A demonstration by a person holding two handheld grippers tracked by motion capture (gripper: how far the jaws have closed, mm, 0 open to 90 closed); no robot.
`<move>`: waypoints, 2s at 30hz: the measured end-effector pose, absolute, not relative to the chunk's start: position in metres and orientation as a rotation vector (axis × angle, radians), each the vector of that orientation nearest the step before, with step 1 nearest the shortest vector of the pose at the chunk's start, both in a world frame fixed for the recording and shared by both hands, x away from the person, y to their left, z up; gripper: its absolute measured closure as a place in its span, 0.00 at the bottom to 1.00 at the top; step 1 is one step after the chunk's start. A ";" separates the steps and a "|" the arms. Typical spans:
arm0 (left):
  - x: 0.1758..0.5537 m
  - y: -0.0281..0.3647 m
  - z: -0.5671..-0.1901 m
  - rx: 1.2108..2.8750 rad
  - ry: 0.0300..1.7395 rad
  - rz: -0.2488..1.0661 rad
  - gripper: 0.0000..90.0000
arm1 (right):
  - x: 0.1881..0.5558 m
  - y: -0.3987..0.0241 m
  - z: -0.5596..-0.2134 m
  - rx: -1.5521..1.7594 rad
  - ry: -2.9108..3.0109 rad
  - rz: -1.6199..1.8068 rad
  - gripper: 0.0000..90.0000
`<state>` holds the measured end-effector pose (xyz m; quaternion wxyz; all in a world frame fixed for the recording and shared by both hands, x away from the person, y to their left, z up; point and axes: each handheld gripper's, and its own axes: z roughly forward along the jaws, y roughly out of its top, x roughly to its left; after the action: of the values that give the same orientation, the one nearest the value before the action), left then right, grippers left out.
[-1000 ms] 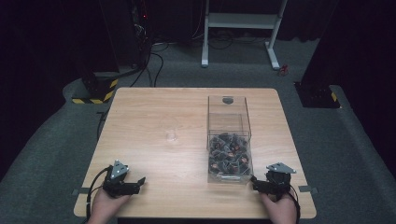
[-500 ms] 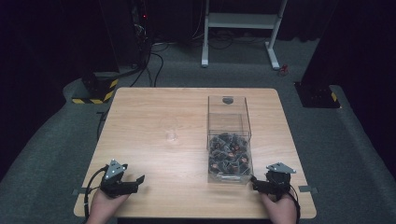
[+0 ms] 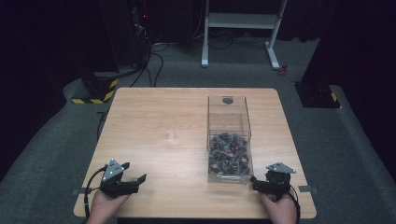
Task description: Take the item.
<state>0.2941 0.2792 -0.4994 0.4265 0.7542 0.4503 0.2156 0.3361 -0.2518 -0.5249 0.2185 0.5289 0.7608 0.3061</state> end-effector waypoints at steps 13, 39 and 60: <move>0.300 0.274 -0.484 1.906 1.086 0.561 0.17 | 0.336 -0.252 -0.525 1.458 2.110 0.848 0.09; 0.301 0.246 -0.459 1.861 1.007 0.541 0.17 | 0.336 -0.252 -0.525 1.453 2.114 0.850 0.09; 0.302 0.220 -0.446 1.871 0.951 0.539 0.17 | 0.336 -0.252 -0.525 1.448 2.119 0.855 0.09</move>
<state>0.3015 0.2205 -0.4464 0.4683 0.7628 0.3879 0.2199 0.3363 -0.2516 -0.5248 0.2163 0.5226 0.7648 0.3084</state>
